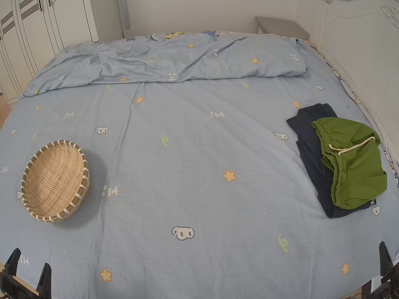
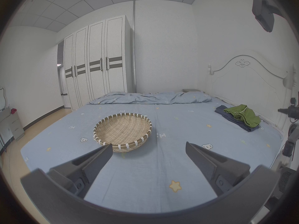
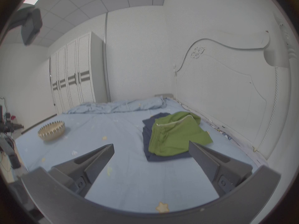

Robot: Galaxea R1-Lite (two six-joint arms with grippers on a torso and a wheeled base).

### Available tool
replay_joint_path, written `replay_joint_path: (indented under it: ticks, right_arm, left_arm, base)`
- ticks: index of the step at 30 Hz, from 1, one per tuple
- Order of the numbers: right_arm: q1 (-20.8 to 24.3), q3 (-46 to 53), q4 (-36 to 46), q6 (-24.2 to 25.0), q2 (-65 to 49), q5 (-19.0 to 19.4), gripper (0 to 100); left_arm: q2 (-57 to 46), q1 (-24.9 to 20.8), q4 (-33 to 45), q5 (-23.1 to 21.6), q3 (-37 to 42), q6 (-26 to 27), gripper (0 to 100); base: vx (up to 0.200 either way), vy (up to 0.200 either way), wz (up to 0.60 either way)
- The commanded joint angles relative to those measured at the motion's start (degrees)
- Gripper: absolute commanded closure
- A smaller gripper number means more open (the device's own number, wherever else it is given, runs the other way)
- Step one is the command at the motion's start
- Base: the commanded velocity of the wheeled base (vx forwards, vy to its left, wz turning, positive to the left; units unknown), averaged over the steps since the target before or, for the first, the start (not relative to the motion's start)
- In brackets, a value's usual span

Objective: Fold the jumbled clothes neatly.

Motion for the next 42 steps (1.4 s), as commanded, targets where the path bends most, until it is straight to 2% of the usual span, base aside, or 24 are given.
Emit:
replay_joint_path:
  ticks: [1,4,8,11,13,17,19,23,26,29,37,39,42]
  right_arm:
    - [8.28,-28.22,13.8,7.79,17.65,-0.28,0]
    - [9.87,-28.83,17.23,1.2,21.42,-0.54,0]
    - [10.48,-29.71,16.09,-0.03,32.94,-1.16,0]
    - [10.13,-31.91,11.96,-0.56,44.63,-1.77,0]
    - [9.6,-33.76,8.88,-1.53,50.69,-3.62,0]
    - [9.07,-42.28,7.56,-3.81,64.67,-10.83,0]
    - [9.07,-44.92,7.83,-3.81,67.83,-11.79,0]
    - [9.87,-54.59,11.17,-3.72,81.19,-13.99,0]
    - [11.71,-57.4,11.08,-3.55,88.92,-18.56,0]
    - [13.38,-58.28,10.9,-3.02,92.7,-22.43,0]
    - [13.82,-66.1,11.52,-2.58,103.69,-25.15,0]
    - [13.47,-69.09,11.43,-2.67,108.0,-27.7,0]
    - [13.12,-70.41,11.43,-2.67,109.14,-29.37,0]
  left_arm:
    - [-0.93,0.0,0.0,0.02,1.01,0.01,0]
    - [-0.93,0.0,0.0,0.02,1.01,0.01,0]
    - [-0.93,0.0,0.0,0.02,1.01,0.01,0]
    - [-0.93,0.0,0.0,0.02,1.01,0.01,0]
    - [-0.93,0.0,0.0,0.02,0.92,0.01,0]
    - [-0.93,0.0,0.0,0.02,1.01,0.01,0]
    - [-0.93,0.0,0.0,0.02,0.92,0.01,0]
    - [-0.93,0.0,0.0,0.02,1.01,0.01,0]
    - [-0.93,0.0,0.0,0.02,1.01,0.01,0]
    - [-0.93,0.0,0.0,0.02,0.92,0.01,0]
    - [-0.93,0.0,0.0,0.02,1.01,0.01,0]
    - [-0.93,0.0,0.0,0.02,1.01,0.01,0]
    - [-0.93,0.0,0.0,0.02,1.01,0.01,0]
  base:
    - [0.0,0.0,0.0]
    - [0.0,0.0,0.0]
    - [0.0,0.0,0.0]
    - [0.0,0.0,0.0]
    - [0.0,0.0,0.0]
    - [0.0,0.0,0.0]
    - [0.0,0.0,0.0]
    - [0.0,0.0,0.0]
    - [0.0,0.0,0.0]
    - [0.0,0.0,0.0]
    - [0.0,0.0,0.0]
    - [0.0,0.0,0.0]
    - [0.0,0.0,0.0]
